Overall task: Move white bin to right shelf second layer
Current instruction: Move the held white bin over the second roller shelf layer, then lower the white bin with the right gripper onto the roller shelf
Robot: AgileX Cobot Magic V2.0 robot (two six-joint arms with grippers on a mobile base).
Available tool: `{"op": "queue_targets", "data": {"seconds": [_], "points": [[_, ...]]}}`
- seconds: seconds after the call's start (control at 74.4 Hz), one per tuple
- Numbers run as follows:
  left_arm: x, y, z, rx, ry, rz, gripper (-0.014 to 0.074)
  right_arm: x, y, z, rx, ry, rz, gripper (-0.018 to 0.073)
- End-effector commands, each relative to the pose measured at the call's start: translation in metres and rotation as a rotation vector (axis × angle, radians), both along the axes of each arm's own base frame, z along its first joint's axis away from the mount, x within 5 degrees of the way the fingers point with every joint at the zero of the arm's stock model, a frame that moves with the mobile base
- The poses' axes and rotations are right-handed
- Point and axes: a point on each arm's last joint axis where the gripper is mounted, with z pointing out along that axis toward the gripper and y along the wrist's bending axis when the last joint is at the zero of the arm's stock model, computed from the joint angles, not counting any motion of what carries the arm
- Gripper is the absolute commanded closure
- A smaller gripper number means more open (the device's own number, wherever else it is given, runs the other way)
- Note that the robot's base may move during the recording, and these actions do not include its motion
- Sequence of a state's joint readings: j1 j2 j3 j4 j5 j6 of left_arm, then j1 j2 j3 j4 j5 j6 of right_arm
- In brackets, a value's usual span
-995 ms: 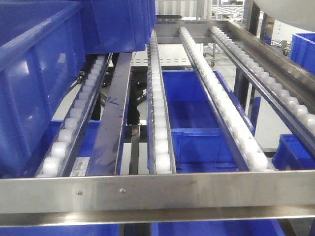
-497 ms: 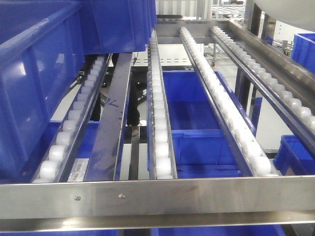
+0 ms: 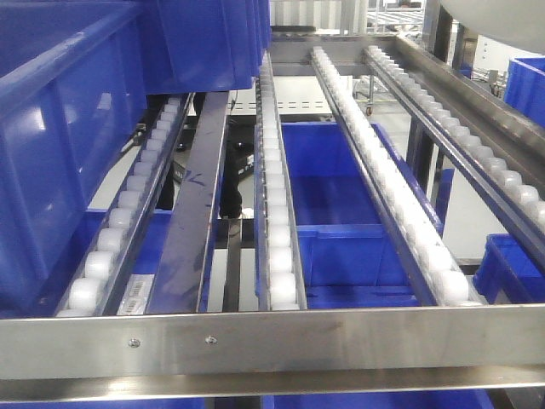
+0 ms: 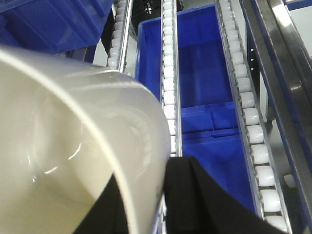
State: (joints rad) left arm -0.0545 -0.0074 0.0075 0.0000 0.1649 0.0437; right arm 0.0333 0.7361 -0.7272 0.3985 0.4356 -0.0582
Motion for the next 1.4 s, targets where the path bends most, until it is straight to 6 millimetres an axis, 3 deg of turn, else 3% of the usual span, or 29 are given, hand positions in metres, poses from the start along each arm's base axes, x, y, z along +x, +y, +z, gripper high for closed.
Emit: {"op": "queue_targets", "data": {"seconds": [0.0,0.82,0.968,1.156,1.385], "points": [[0.001,0.000,-0.004,-0.009,-0.064,-0.003,0.0512,0.002,-0.003,0.019,0.025,-0.117,-0.040,0.0504],[0.001,0.000,-0.004,-0.009,-0.064,-0.003,0.0512,0.005,-0.003,0.018,0.039,-0.114,-0.042,0.0504],[0.001,0.000,-0.004,-0.009,-0.064,-0.003,0.0512,0.021,-0.001,0.009,0.033,-0.038,-0.032,0.0504],[0.001,0.000,-0.004,-0.009,-0.064,-0.003,0.0512,0.057,0.007,-0.002,-0.003,0.139,0.038,0.0504],[0.001,0.000,-0.004,-0.009,-0.064,-0.003,0.0512,0.090,0.037,-0.012,-0.030,0.227,0.165,0.0504]]}}
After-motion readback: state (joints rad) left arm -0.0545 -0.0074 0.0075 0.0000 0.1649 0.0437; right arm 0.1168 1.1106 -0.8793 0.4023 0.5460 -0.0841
